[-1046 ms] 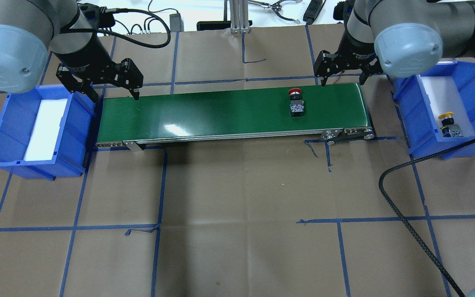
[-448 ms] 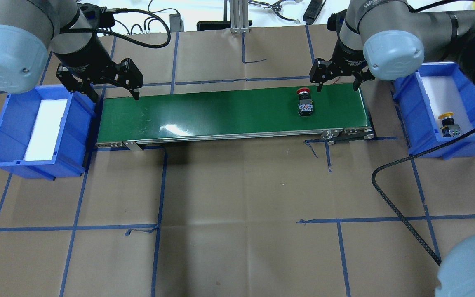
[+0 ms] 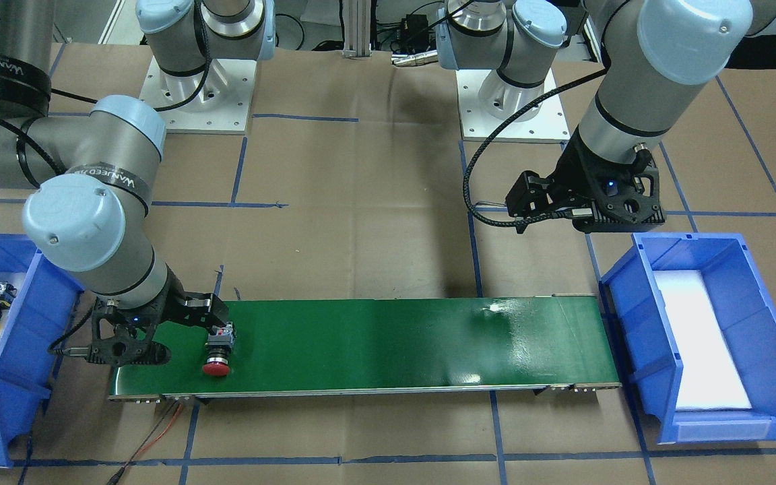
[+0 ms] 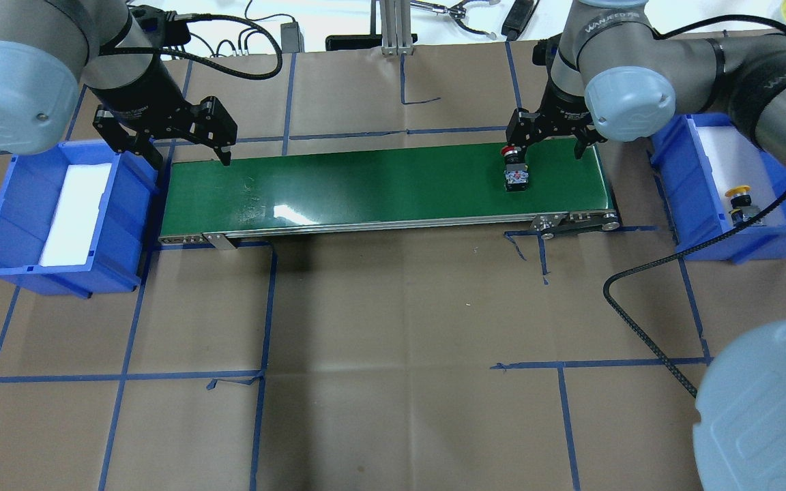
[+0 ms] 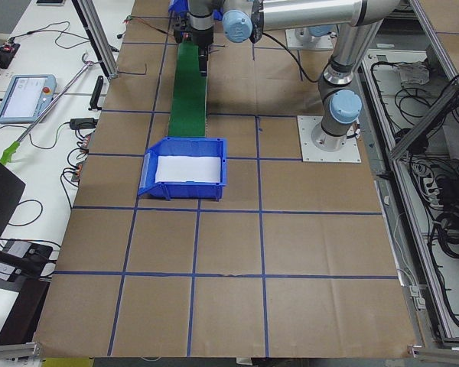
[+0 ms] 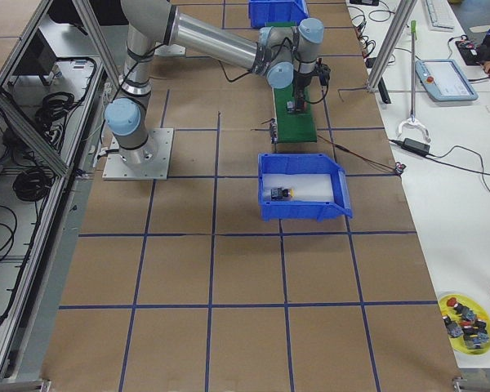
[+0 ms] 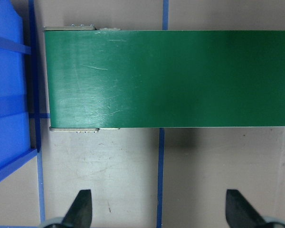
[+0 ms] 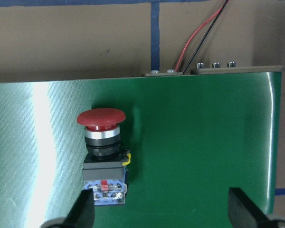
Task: Transport two buttons from left to right
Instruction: 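Lower the right gripper onto the red-capped button at the belt end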
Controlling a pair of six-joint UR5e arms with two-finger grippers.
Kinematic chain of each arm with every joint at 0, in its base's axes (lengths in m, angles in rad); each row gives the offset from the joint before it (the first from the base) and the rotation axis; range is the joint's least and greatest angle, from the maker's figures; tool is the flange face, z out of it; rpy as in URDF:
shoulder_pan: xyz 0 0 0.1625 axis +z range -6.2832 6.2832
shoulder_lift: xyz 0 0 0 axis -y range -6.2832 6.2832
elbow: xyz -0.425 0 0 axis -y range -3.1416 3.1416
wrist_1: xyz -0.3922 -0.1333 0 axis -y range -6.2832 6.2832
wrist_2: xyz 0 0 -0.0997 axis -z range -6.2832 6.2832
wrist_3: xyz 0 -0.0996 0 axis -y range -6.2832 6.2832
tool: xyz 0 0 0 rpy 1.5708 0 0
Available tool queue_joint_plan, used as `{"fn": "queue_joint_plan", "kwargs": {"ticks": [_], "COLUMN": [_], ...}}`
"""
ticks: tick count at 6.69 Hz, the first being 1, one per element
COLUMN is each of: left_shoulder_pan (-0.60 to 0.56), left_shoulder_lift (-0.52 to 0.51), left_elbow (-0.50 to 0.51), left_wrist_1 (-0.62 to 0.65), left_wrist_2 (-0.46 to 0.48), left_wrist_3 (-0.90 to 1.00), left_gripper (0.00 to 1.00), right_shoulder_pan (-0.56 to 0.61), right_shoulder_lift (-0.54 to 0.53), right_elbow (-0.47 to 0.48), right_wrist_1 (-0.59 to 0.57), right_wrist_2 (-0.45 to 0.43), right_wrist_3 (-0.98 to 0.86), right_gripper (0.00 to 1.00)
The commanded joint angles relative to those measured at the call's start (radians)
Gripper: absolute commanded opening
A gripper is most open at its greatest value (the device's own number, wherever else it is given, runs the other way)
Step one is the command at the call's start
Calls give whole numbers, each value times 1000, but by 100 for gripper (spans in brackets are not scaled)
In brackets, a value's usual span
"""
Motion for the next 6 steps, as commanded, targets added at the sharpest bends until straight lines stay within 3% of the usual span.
{"fn": "queue_joint_plan", "kwargs": {"ticks": [1,4,5,6], "left_shoulder_pan": [0,0,0,0], "left_shoulder_lift": [0,2,2,2], "left_elbow": [0,0,0,0], "left_wrist_1": [0,2,2,0], "left_wrist_2": [0,0,0,0], "left_wrist_3": [0,0,0,0], "left_gripper": [100,100,100,100], "right_shoulder_pan": [0,-2,-3,-5], "right_shoulder_lift": [42,71,77,76], "right_elbow": [-2,-2,-3,-5], "right_wrist_1": [-1,-1,-1,0], "right_wrist_2": [16,16,16,13], "right_wrist_3": [0,-1,-1,-9], "right_gripper": [99,97,76,47]}}
